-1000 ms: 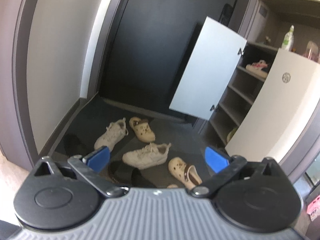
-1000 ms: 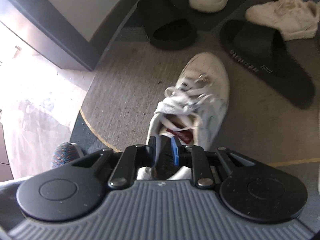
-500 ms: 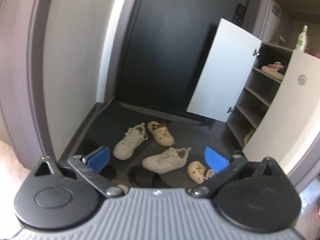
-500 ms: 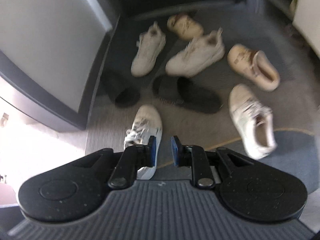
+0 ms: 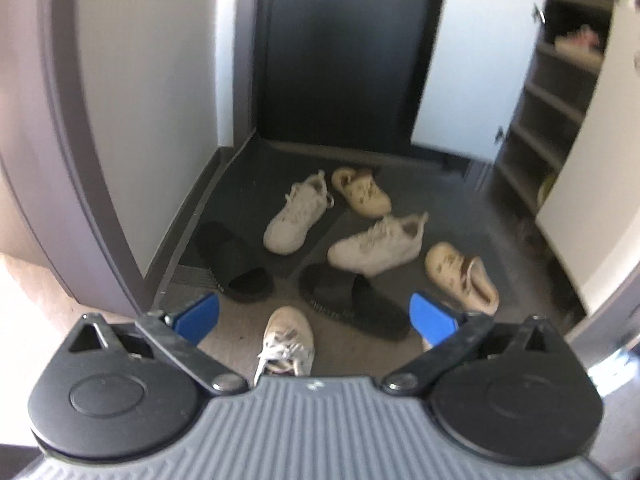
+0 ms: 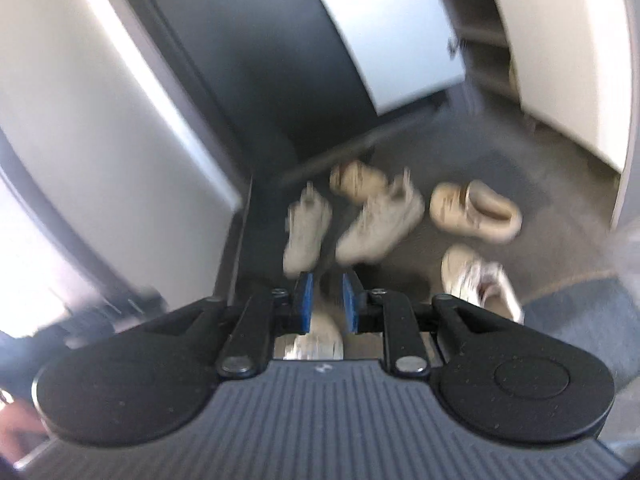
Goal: Organize scattered shoes
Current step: 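Open the right gripper and raise it away from the sneaker, then grasp the white sneaker with green swoosh at its heel with the left gripper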
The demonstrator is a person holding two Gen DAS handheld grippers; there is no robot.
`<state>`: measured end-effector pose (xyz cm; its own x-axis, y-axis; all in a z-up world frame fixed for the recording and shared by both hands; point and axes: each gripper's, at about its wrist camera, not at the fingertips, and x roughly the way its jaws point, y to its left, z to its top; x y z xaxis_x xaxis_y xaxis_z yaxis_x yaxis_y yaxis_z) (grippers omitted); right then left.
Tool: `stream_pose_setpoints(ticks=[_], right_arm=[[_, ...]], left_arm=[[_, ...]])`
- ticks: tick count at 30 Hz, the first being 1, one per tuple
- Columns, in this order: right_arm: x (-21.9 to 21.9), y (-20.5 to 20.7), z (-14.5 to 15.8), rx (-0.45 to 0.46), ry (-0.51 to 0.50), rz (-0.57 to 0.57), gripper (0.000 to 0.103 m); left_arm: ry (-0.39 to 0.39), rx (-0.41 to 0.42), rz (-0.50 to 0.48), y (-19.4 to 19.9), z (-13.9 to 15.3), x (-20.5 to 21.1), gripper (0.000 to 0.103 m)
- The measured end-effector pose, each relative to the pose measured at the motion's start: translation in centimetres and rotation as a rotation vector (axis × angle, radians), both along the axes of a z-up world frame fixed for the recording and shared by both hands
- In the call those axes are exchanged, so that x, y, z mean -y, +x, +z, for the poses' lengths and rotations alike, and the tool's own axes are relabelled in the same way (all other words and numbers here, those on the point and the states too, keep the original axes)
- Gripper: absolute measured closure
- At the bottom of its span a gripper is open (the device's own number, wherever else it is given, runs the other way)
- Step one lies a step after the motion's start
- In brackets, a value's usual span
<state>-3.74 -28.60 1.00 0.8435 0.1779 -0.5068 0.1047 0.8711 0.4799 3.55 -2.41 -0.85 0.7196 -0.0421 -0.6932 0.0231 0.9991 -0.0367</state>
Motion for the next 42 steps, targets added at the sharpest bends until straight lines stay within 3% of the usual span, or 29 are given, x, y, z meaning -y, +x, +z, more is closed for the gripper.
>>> stream_pose_setpoints(ticks=[3,8,10,14,15,21,28,34,39,42], right_arm=[[1.0,-1.4,0.9,0.082,0.011,-0.049,0.076],[2.7,-2.3,1.4,0.134,0.050,-0.081,0.066],[3.3,-2.5,1.3,0.136,0.073,-0.094,0.057],[4.2,-2.7,0.7,0.144,0.127,-0.109,0.018],[4.4,-2.6,0.6,0.148,0.134,-0.111,0.014],[4.7,-1.3,-0.3,0.080,0.170,-0.102,0.014],[5.1,0.6,-1.9,0.000,0.220,-0.092,0.014],[5.8,1.5,-3.0,-0.042,0.216,-0.113,0.014],[5.9,1.5,-3.4,-0.065,0.179,-0.134,0.015],[6.3,1.5,-3.9,-0.092,0.167,-0.159,0.015]], left_arm=[[0.045,-0.011,-0.097,0.8,-1.7,2.9,0.000],[0.088,-0.006,-0.226,3.5,-5.7,9.2,0.000],[0.077,-0.017,-0.256,4.7,-7.7,11.4,0.000],[0.030,-0.069,-0.312,7.4,-13.8,16.1,0.000],[0.027,-0.074,-0.316,7.8,-14.9,16.8,0.000],[0.022,-0.170,-0.282,11.4,-25.2,20.9,0.001],[-0.026,-0.265,-0.227,15.5,-32.4,22.5,0.005],[-0.063,-0.228,-0.251,15.0,-34.4,23.6,0.003],[0.003,-0.118,-0.277,13.5,-34.1,24.7,0.002],[0.015,-0.107,-0.307,12.0,-34.0,25.3,0.006]])
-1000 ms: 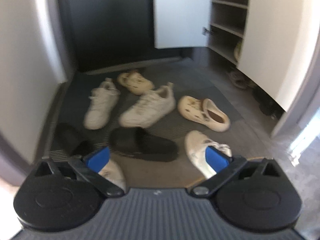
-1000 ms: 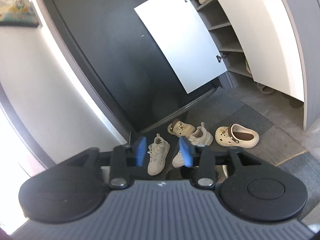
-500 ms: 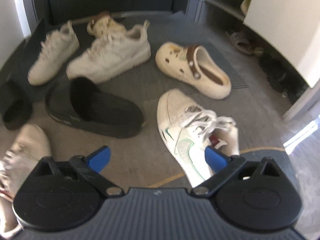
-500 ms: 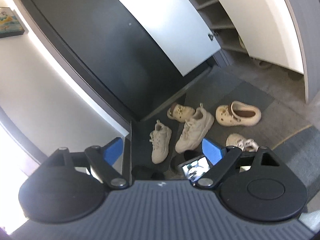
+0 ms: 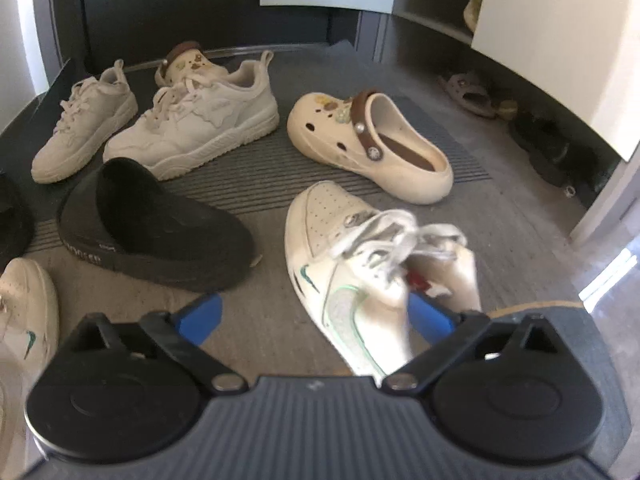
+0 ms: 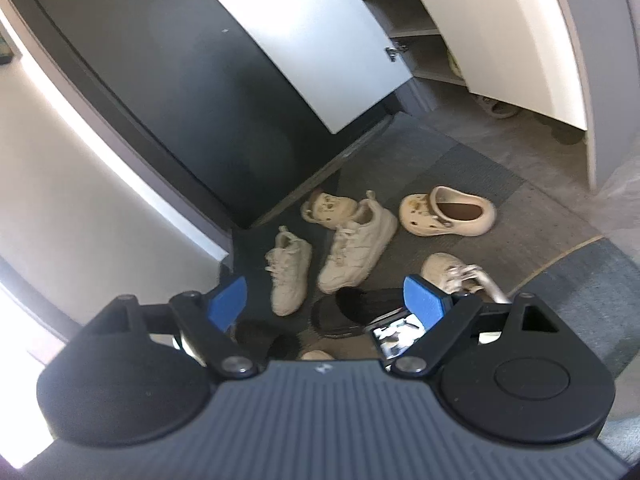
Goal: Organize scattered shoes
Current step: 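Grasp the white sneaker with green swoosh at its heel with the left gripper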
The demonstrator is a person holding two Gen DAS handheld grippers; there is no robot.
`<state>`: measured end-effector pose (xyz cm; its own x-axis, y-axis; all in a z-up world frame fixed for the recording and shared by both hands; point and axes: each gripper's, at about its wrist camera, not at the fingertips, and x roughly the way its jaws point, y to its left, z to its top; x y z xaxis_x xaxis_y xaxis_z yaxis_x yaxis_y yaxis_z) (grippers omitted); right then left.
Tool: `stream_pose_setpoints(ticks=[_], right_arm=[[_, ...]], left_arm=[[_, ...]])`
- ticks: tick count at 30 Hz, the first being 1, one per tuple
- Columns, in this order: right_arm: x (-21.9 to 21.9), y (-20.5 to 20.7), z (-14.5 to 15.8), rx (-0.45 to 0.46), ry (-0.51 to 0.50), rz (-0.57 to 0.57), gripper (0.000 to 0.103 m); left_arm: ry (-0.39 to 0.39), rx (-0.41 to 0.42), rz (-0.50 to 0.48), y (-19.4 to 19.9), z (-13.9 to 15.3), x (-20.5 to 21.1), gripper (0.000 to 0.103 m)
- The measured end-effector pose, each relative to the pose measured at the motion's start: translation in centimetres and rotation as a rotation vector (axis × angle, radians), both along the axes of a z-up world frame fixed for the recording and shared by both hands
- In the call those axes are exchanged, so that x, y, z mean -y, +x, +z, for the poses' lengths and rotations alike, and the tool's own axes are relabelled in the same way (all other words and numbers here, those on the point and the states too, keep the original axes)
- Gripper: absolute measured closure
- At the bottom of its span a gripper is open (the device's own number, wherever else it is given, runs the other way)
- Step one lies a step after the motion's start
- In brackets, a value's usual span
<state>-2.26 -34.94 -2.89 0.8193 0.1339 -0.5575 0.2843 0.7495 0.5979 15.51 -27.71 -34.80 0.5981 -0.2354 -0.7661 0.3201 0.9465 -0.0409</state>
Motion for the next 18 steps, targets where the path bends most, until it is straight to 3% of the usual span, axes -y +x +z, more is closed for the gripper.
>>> stream_pose_setpoints(ticks=[3,5,9,11,12,13,14,17,18], right_arm=[[0.3,0.0,-0.2,-0.009,-0.001,-0.011,0.015],[0.2,-0.1,-0.3,-0.005,0.001,-0.006,0.015],[0.0,-0.2,-0.2,0.001,0.005,0.013,0.015],[0.1,-0.3,-0.1,0.002,0.013,0.013,0.015],[0.1,-0.3,-0.1,0.003,0.017,0.013,0.015],[0.1,-0.3,-0.1,0.004,0.019,0.013,0.015],[0.1,-0.3,0.0,0.006,0.023,0.015,0.015],[0.0,-0.4,0.1,0.014,0.034,0.017,0.015],[-0.1,-0.4,0.2,0.017,0.038,0.016,0.015]], left_arm=[[0.064,0.033,-0.053,-1.2,-0.7,1.7,0.004],[0.101,-0.018,-0.060,-0.5,-1.9,2.8,0.008],[0.098,-0.104,0.011,1.9,-4.2,3.9,0.010],[0.089,-0.156,0.059,3.1,-5.5,4.2,0.021],[0.074,-0.158,0.080,3.5,-5.7,4.1,0.021],[0.058,-0.154,0.101,3.8,-5.8,4.0,0.028],[0.057,-0.142,0.120,4.1,-5.6,3.9,0.047],[0.084,-0.126,0.120,4.5,-4.9,4.3,0.071],[0.100,-0.115,0.132,4.5,-4.6,4.2,0.074]])
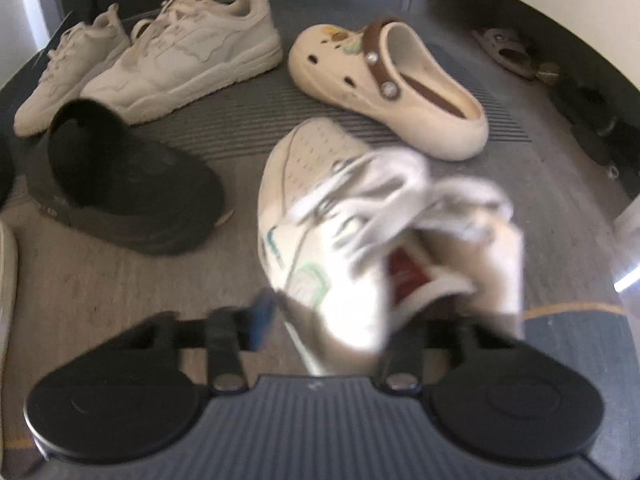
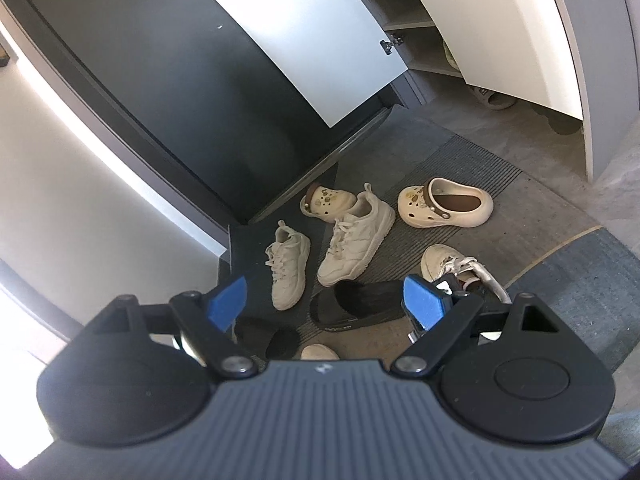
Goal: Organize scattered shoes
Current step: 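Grasp the white sneaker with green swoosh at its heel with the left gripper, then set the sneaker down beside its matching sneaker and open the left gripper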
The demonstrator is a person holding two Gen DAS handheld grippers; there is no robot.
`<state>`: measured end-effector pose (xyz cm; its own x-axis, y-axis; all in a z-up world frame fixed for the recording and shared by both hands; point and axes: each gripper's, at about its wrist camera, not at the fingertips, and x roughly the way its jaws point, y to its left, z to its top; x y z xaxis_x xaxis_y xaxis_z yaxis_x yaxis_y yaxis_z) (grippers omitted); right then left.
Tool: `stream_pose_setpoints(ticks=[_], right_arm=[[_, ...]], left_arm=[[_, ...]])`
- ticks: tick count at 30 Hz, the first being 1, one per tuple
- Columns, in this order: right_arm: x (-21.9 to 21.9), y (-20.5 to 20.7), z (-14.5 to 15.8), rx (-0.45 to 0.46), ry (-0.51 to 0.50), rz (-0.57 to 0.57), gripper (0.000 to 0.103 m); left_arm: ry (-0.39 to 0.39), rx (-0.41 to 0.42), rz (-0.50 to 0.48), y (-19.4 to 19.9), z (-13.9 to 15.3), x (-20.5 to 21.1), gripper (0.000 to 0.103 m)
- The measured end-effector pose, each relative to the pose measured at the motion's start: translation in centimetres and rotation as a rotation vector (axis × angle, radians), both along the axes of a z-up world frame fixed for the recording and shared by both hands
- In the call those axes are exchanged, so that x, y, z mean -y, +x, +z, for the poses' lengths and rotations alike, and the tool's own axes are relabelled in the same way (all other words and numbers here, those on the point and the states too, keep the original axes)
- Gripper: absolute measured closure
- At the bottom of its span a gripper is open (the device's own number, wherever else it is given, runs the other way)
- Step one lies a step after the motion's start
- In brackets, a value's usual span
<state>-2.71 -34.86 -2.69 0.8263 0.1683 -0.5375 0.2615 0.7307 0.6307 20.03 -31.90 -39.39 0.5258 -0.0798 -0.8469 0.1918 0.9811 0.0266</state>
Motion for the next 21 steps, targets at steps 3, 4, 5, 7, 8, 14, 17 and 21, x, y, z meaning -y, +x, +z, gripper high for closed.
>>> stream_pose_setpoints(ticks=[3,4,5,7,8,14,17,21], right_arm=[[-0.2,0.1,0.1,0.008,0.010,0.003,0.015],[-0.4,0.2,0.2,0.009,0.012,0.004,0.015],[-0.6,0.2,0.2,0.011,0.014,0.007,0.015],[-1.0,0.3,0.3,0.015,0.016,0.013,0.015],[-1.2,0.4,0.4,0.017,0.016,0.016,0.015],[-2.7,0.9,0.5,0.020,0.039,0.048,0.015],[-3.4,1.1,0.6,0.017,0.036,0.060,0.015],[-3.8,1.3,0.6,0.010,0.050,0.061,0.015]], left_arm=[[-0.019,0.012,0.053,0.2,0.8,-2.1,0.083],[-0.020,0.019,0.055,0.1,1.2,-2.9,0.083],[-0.014,0.027,0.051,-0.1,1.5,-3.6,0.083],[-0.005,0.037,0.058,-0.4,2.0,-5.1,0.083],[-0.011,0.040,0.065,-0.5,2.3,-6.2,0.083],[0.017,0.079,0.052,-3.7,3.8,-12.0,0.083],[0.014,0.074,0.094,-5.8,4.1,-14.3,0.083],[0.023,0.072,0.157,-7.9,3.6,-17.0,0.082]])
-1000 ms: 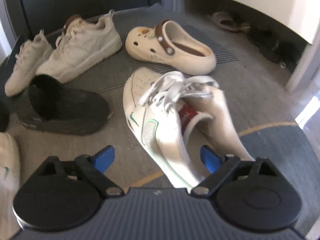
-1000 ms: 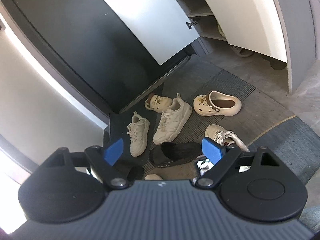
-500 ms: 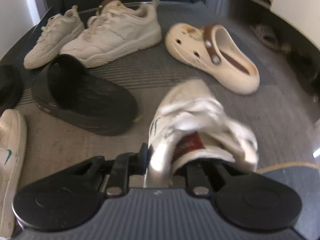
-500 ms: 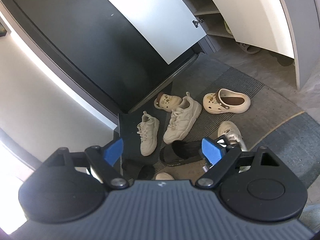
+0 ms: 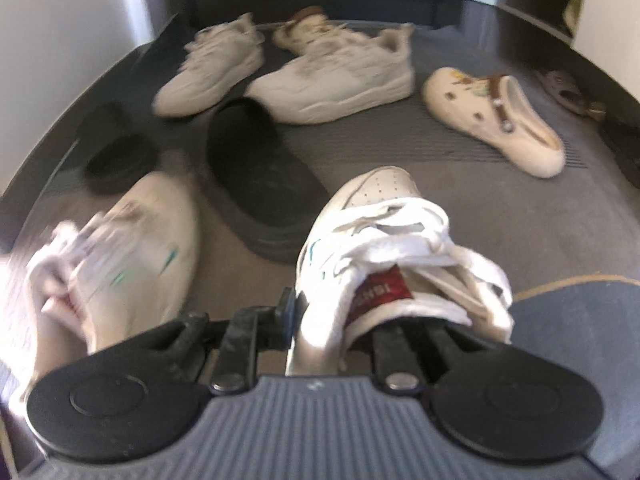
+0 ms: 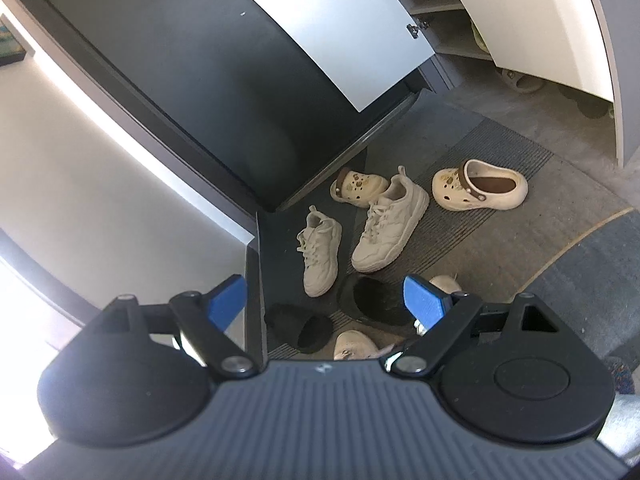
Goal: Organize scattered shoes
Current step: 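Set the sneaker down beside its matching sneaker and open the left gripper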
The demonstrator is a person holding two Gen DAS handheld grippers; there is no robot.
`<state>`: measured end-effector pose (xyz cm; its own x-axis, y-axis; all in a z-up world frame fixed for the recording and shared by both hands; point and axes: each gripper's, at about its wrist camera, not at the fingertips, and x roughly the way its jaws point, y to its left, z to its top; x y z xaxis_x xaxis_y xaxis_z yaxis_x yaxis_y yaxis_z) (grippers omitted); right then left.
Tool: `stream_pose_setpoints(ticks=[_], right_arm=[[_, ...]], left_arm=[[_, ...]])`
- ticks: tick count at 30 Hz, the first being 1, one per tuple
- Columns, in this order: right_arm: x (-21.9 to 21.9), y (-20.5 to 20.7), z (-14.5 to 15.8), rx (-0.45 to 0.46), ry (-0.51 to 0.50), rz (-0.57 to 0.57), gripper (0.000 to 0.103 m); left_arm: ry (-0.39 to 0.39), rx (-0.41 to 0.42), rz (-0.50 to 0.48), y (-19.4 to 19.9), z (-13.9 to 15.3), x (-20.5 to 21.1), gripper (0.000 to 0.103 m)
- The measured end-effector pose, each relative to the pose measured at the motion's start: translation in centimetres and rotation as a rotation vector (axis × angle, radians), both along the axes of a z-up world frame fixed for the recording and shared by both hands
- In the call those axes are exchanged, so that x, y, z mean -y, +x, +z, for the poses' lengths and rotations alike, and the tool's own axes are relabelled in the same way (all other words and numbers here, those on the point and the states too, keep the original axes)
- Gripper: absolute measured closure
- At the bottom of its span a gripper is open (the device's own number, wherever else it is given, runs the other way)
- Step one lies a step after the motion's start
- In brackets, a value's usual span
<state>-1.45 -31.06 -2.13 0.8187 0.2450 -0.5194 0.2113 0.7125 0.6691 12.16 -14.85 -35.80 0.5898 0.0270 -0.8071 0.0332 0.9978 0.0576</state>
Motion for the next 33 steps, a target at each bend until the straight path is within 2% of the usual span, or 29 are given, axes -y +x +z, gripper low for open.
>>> stream_pose_setpoints(ticks=[3,8,13,15,17,18,24,25,26,28,31,33], right_arm=[[-0.4,0.1,0.1,-0.006,-0.030,0.000,0.015],[-0.7,0.2,0.0,-0.021,-0.041,-0.007,0.015],[-0.8,0.5,-0.1,-0.026,-0.077,-0.022,0.015],[-0.7,0.6,-0.1,-0.029,-0.089,-0.033,0.015],[-0.6,0.7,0.0,-0.032,-0.094,-0.047,0.015],[-0.6,0.7,0.0,-0.031,-0.094,-0.051,0.015],[-0.7,0.4,0.5,0.006,-0.116,-0.075,0.015],[-0.6,0.2,0.7,0.015,-0.118,-0.081,0.015],[-0.6,0.1,0.8,0.020,-0.119,-0.084,0.015],[-0.6,-0.1,1.0,0.028,-0.126,-0.088,0.015],[-0.8,0.0,1.0,0.025,-0.135,-0.090,0.015],[-1.0,0.0,1.2,0.033,-0.130,-0.089,0.015]], left_arm=[[0.009,0.015,0.007,-1.4,0.0,-0.7,0.081],[-0.035,-0.003,0.037,-2.8,-0.7,-1.9,0.080],[-0.022,-0.006,-0.010,-3.2,-1.7,-2.6,0.078],[-0.044,-0.004,-0.013,-3.3,-1.2,-3.0,0.069],[-0.049,-0.018,-0.015,-3.1,0.0,-3.1,0.054],[-0.054,-0.007,-0.025,-3.2,0.8,-3.1,0.051],[-0.093,-0.074,-0.045,-3.3,5.6,-4.1,0.051],[-0.073,-0.048,-0.055,-3.8,6.8,-4.2,0.046],[-0.045,-0.011,-0.064,-4.5,8.1,-4.3,0.030],[-0.018,0.038,-0.087,-5.5,10.4,-4.5,0.012],[-0.068,0.066,-0.072,-5.8,15.0,-6.2,0.015],[-0.086,0.119,-0.033,-5.6,19.6,-7.8,0.015]])
